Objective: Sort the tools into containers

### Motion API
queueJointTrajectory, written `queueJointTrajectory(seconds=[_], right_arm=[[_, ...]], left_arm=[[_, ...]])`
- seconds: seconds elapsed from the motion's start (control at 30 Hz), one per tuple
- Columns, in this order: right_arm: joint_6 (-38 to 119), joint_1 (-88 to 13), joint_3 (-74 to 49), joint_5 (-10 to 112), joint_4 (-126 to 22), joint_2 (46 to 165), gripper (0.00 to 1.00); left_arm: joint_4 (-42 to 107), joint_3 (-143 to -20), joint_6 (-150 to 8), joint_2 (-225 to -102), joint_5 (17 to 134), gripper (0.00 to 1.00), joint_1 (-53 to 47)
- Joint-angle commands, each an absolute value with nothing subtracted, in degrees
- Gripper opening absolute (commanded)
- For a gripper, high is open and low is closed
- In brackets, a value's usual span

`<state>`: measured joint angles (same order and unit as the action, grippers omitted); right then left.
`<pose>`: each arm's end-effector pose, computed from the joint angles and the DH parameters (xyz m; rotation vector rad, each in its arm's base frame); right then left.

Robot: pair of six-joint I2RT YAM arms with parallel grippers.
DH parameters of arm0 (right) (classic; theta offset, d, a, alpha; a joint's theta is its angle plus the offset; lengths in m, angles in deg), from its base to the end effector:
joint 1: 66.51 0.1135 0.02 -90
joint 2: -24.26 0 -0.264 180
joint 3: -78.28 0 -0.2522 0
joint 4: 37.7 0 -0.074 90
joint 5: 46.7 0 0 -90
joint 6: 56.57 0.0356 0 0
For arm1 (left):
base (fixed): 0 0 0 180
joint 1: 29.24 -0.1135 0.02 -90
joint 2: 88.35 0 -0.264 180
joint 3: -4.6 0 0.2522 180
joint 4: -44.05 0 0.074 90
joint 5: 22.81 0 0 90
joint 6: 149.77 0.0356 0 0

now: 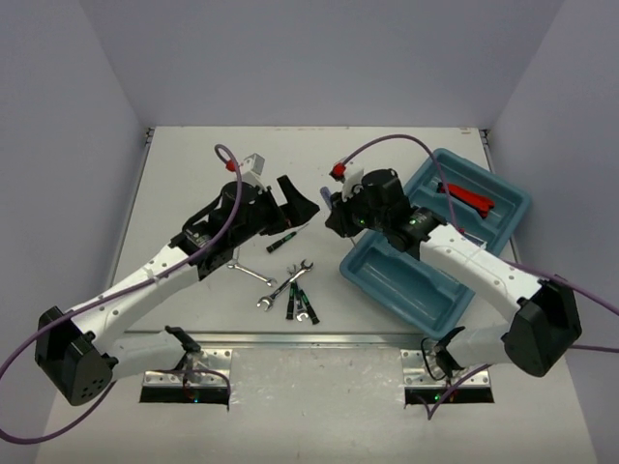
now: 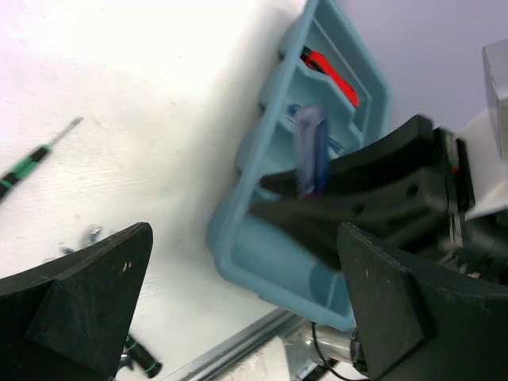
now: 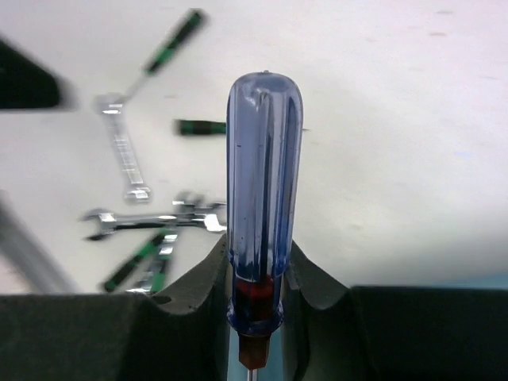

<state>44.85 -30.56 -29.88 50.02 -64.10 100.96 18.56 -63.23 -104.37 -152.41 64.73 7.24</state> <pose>0.2437 0.1819 0.2923 -0.5317 2.1079 0.6080 0.2083 -0.1521 0.3269 -0.1755 2.0499 -0.8731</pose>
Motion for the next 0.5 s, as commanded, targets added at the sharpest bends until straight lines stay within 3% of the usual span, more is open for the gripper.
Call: queueJointTrajectory(seconds=[0.0, 0.17, 0.3, 0.47], right_arm=[[28.2, -39.7, -24.8, 34.1, -79.8, 95.9, 0.00], [-0.4, -45.8, -29.7, 28.5, -79.5, 93.2, 0.00], [-9.0, -59.4, -26.3, 29.4, -79.5, 100.2, 0.00], [-11.9, -65.2, -22.8, 32.0, -79.5, 108.8, 0.00]], left_arm=[[1.5, -70.7, -94.4, -145.0, 50.1, 1.00, 7.4], [-5.3, -70.1, -84.6, -142.1, 48.6, 1.00, 7.4], [-6.1, -63.3, -81.0, -143.5, 41.6, 1.00, 7.4], [-3.3, -59.5, -80.6, -145.6, 39.0, 1.00, 7.0]])
